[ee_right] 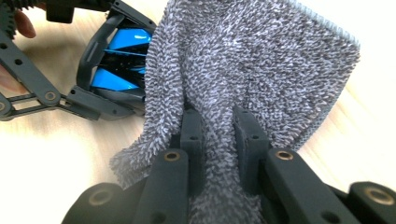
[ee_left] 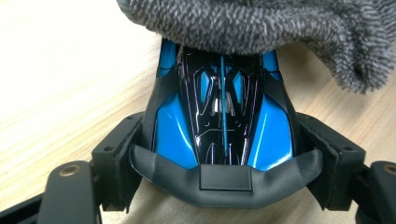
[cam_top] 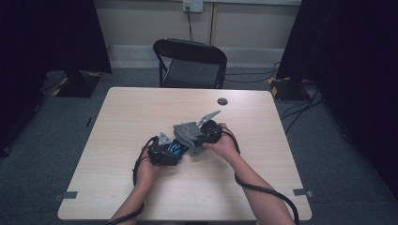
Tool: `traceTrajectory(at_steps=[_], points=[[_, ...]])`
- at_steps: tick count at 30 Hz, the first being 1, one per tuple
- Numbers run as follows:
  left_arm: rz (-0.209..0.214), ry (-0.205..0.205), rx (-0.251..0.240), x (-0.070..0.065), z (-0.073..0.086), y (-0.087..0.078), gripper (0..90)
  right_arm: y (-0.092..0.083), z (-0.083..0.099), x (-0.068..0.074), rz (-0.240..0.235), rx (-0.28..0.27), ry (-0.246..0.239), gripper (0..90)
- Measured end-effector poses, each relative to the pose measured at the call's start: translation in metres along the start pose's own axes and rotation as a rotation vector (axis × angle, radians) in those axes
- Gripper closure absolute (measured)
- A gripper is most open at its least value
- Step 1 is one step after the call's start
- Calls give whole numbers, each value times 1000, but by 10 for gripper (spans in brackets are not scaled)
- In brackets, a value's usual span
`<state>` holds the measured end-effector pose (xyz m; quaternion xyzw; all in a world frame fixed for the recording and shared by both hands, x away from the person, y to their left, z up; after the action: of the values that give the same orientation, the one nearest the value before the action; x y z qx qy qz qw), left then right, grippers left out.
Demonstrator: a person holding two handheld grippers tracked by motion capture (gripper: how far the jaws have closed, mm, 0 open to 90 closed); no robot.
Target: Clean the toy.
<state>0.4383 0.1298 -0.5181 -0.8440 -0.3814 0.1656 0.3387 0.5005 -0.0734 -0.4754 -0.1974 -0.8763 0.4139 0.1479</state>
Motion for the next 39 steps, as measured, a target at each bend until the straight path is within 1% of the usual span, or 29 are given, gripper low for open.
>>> traceTrajectory(at_steps=[4, 5, 8, 10, 12, 15, 21, 24, 25, 31, 32, 34, 39], points=[[0, -1, 0, 0, 0, 0, 241, -1, 1, -4, 14, 6, 13, 762], [0, 0, 0, 0, 0, 0, 241, -2, 2, -6, 18, 13, 27, 762], [0, -1, 0, 0, 0, 0, 241, -2, 3, -8, 26, 8, 25, 761], [0, 0, 0, 0, 0, 0, 241, -4, 5, -11, 29, 15, 41, 760], [0, -1, 0, 0, 0, 0, 241, -4, 5, -12, 30, 13, 38, 760], [0, -1, 0, 0, 0, 0, 241, -4, 7, -16, 36, 11, 47, 760], [0, -1, 0, 0, 0, 0, 241, -6, 12, -23, 48, 17, 76, 760], [0, 0, 0, 0, 0, 0, 241, -6, 13, -24, 54, 21, 76, 760], [0, -1, 0, 0, 0, 0, 241, -6, 14, -26, 63, 24, 89, 761], [0, 0, 0, 0, 0, 0, 241, -8, 16, -27, 68, 22, 93, 761], [1, -1, 0, 0, 0, 0, 241, -8, 17, -28, 76, 23, 90, 760], [0, -1, 0, 0, 0, 0, 241, -10, 19, -30, 87, 32, 97, 761], [1, -1, 0, 0, 0, 0, 241, -13, 24, -34, 99, 28, 106, 760]])
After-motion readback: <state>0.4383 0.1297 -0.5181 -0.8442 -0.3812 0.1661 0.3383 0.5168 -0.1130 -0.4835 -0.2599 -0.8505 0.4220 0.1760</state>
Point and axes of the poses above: each handheld gripper's, and its own axes: y roughly forward along the jaws, z roughly out of its underside, x roughly to its left, the point moved 2 cm from there along y, roughly forward along the jaws, and after that the axes turned 2 degrees about x, right-handed, at the moved point
